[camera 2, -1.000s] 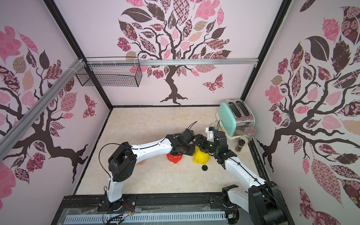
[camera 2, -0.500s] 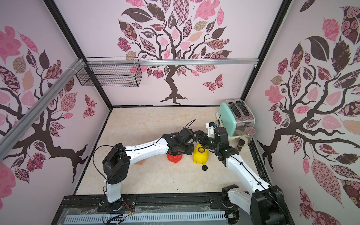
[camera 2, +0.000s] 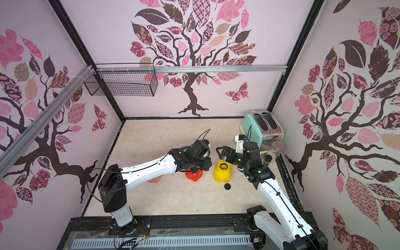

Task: Close piggy banks
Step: Turn over the piggy bank at the center of the board, then adjust the piggy bank at the center of the board.

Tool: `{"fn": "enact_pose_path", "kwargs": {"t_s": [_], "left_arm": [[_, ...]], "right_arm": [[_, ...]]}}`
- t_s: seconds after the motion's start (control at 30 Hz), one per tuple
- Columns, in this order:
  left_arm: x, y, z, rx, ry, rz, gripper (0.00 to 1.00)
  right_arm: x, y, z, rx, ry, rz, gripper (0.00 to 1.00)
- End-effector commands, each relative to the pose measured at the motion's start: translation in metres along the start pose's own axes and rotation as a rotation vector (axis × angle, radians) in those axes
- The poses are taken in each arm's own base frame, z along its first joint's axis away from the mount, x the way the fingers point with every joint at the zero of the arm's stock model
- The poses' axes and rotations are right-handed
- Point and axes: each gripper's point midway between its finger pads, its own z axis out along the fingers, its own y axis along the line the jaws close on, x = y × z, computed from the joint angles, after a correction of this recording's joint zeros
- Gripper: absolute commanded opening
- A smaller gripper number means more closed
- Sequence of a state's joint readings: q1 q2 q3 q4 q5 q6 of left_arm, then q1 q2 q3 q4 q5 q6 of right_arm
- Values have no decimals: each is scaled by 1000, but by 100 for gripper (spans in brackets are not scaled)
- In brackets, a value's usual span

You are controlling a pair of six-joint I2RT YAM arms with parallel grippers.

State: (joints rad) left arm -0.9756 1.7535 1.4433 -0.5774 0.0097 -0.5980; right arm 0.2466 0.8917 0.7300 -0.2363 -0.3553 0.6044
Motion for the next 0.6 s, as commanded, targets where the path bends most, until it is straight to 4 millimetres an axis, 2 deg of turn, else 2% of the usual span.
{"fn": "enact_pose_path", "kwargs": {"t_s": [0.0,0.2,0.33,0.57], "left_arm": [[-9,2,-14,-9,-45,14,30],[-27,2,-28,9,-82,25,31],[-52,7,-40,12,-116,21,31],[-95,17,-64,49,-183,6,31]], "right_arm": [[5,-15,-16,122,15,-25,97],[12,-29,-38,250,61,-57,95],[19,-36,-52,289,54,-60,95],[38,-48,-65,346,125,-75,95]]}}
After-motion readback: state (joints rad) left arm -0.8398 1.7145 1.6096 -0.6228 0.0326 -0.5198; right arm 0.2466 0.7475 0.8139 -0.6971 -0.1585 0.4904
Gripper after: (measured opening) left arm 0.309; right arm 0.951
